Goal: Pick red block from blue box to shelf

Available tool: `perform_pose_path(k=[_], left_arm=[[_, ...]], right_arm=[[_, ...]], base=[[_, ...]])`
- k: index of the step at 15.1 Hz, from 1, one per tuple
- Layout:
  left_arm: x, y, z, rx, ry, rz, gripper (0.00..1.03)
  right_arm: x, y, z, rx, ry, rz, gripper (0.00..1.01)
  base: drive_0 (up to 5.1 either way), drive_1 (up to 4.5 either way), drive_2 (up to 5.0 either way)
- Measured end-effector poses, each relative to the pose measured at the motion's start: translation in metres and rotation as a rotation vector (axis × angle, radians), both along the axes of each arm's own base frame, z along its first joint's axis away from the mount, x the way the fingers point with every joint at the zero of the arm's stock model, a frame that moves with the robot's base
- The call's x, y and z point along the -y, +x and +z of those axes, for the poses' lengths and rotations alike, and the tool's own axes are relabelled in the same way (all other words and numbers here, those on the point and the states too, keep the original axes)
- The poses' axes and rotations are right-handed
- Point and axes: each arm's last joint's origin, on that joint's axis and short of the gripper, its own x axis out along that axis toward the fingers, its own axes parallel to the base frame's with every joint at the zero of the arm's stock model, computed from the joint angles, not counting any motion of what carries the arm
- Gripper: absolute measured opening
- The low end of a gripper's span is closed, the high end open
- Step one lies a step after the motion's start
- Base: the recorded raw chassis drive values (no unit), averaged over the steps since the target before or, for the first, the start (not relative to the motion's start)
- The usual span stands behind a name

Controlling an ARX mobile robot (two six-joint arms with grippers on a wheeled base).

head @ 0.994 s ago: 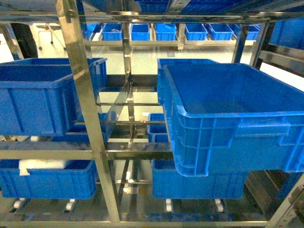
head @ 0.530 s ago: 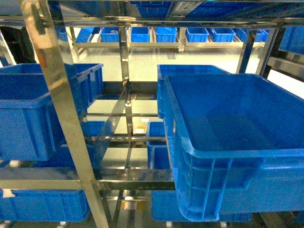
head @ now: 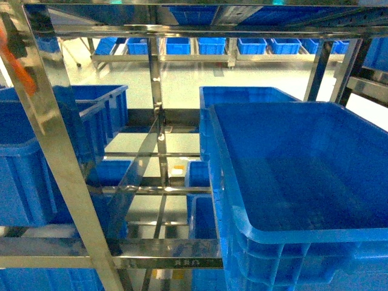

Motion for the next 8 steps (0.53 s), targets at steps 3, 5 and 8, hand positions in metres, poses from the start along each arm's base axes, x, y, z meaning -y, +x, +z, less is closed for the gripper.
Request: perform_pose_path(k=[3, 5, 8], left_arm=[[0.0000, 0.0000, 0.0000, 0.000, 0.000, 0.000, 0.98], [0.0000, 0.0000, 0.0000, 0.000, 0.000, 0.000, 0.98], [0.0000, 0.0000, 0.0000, 0.000, 0.000, 0.000, 0.98]], right_arm=[[0.0000, 0.0000, 0.0000, 0.000, 0.000, 0.000, 0.28], [0.0000, 0.0000, 0.0000, 0.000, 0.000, 0.000, 0.28], [0.0000, 0.0000, 0.0000, 0.000, 0.000, 0.000, 0.28]], base=[[0.0, 0.00, 0.0], [0.0, 0.00, 0.0], [0.0, 0.00, 0.0]])
